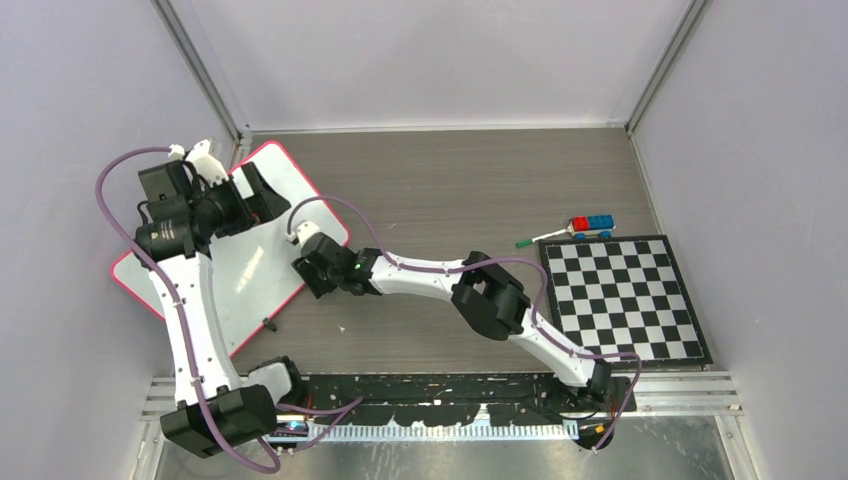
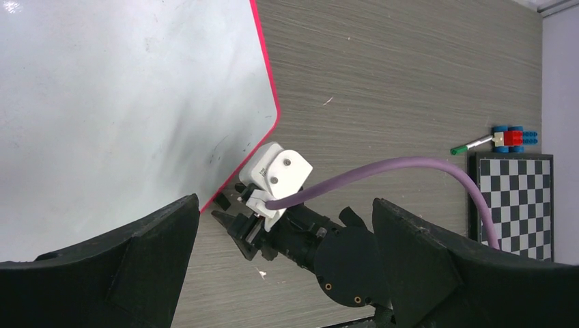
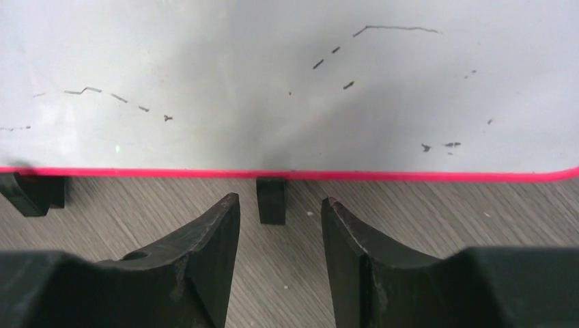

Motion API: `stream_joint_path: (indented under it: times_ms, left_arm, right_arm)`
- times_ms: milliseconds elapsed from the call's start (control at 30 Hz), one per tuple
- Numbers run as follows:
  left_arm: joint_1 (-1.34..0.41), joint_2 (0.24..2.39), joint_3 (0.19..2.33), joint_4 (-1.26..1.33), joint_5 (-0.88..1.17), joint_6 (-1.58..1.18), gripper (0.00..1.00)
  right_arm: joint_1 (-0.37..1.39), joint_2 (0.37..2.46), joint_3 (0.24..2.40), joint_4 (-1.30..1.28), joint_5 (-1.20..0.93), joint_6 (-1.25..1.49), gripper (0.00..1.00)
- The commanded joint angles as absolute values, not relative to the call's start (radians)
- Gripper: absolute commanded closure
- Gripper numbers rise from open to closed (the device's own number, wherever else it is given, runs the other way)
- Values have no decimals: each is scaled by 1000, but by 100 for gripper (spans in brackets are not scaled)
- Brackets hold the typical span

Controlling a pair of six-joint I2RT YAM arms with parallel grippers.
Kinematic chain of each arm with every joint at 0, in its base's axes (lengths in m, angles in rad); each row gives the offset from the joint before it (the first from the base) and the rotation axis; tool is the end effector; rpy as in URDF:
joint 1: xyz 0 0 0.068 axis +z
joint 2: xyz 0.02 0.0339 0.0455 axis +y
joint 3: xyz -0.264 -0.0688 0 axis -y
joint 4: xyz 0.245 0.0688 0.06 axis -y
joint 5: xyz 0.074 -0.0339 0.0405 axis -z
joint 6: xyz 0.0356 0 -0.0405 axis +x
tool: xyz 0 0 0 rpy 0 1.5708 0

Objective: Write a sentence on the whiteboard
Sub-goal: Pick up the whiteboard stand from the corner of the board.

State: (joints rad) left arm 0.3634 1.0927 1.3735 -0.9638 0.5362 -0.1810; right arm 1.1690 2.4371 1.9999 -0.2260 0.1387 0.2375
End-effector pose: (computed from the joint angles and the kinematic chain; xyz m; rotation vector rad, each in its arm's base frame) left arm 0.1920 0.0535 0.4074 -0.3102 2.1649 -0.4993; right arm 0.2214 0.5085 0.1678 -0.9617 2.0866 0.6026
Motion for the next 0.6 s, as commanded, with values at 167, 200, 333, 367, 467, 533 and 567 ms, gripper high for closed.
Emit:
stream_joint_path:
  times_ms: [167,200,333,367,467,533,567]
  left_arm:
    - [395,1073,1367,-905,585,-216,0]
    - [398,1072,1367,-905,588,-218,0]
    - [400,1065,1355,-901,591,-219,0]
    - [400,1064,1352,-900,592,-219,0]
    - [399,1068,1352,-905,606,-216,0]
    - [400,1075,1357,-915,615,-211,0]
    - [399,1078,1358,-916,620,-210,0]
  right_arm:
    - [1174,2496,2139,-252,171,216,66]
    - [1175,2500,2144,-253,177,213,71]
    - [1172,2482,2123,-254,197,208,91]
    - [1168,2470,2107,-253,203,207,98]
    - [1147,2419,2035,-242,209,218,100]
    - [1125,2371,1957,-210,212,219,100]
    - [1114,2332,1913,-191,212,216,100]
